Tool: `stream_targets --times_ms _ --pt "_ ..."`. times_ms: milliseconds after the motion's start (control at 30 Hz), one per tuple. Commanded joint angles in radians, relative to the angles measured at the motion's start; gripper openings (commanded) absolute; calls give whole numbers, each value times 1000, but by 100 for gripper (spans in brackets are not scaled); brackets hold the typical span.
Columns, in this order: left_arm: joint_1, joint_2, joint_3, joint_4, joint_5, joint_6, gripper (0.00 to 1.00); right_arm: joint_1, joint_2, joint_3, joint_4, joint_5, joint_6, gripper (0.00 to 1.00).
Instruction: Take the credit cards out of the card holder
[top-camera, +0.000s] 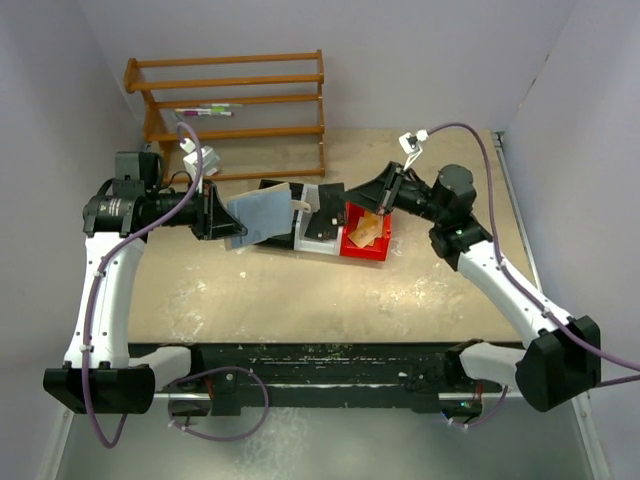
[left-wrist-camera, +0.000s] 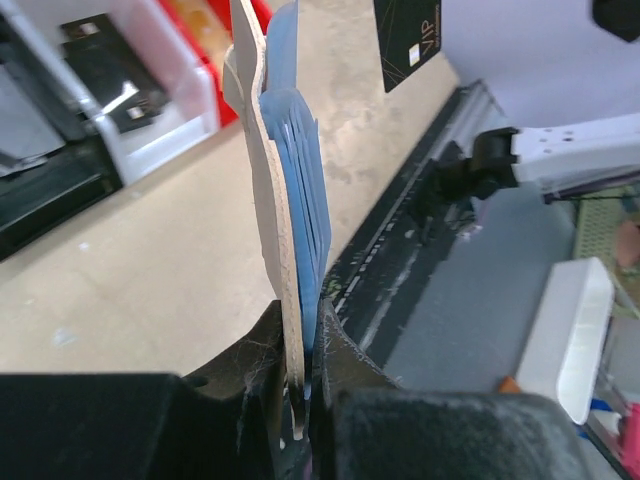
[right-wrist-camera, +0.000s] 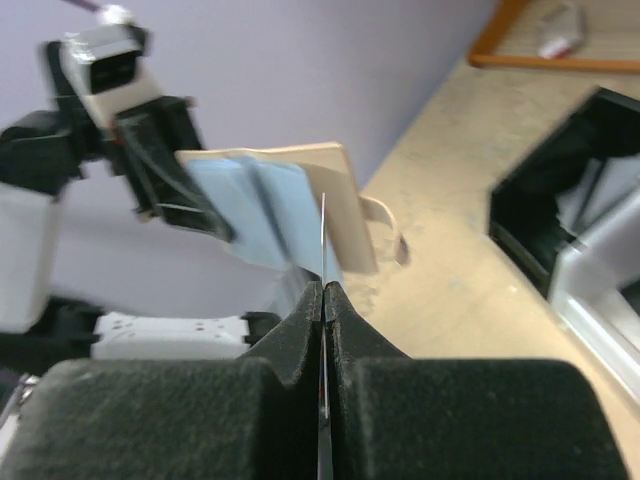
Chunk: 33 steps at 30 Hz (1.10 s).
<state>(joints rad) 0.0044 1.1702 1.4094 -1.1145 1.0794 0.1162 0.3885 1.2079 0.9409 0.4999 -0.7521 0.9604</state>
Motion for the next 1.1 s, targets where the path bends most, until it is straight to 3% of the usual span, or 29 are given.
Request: stream_targets --times_ms 0,100,767,1067 --pt "3 -13 37 45 -185 41 0 2 38 17 -259 175 -189 0" --pt "3 -14 39 35 -167 42 0 3 121 43 -268 313 -227 0" --pt "4 -30 76 -41 28 55 0 168 598 259 -257 785 -178 0" --pt "3 -34 105 -75 76 70 0 191 680 303 -254 817 -220 0"
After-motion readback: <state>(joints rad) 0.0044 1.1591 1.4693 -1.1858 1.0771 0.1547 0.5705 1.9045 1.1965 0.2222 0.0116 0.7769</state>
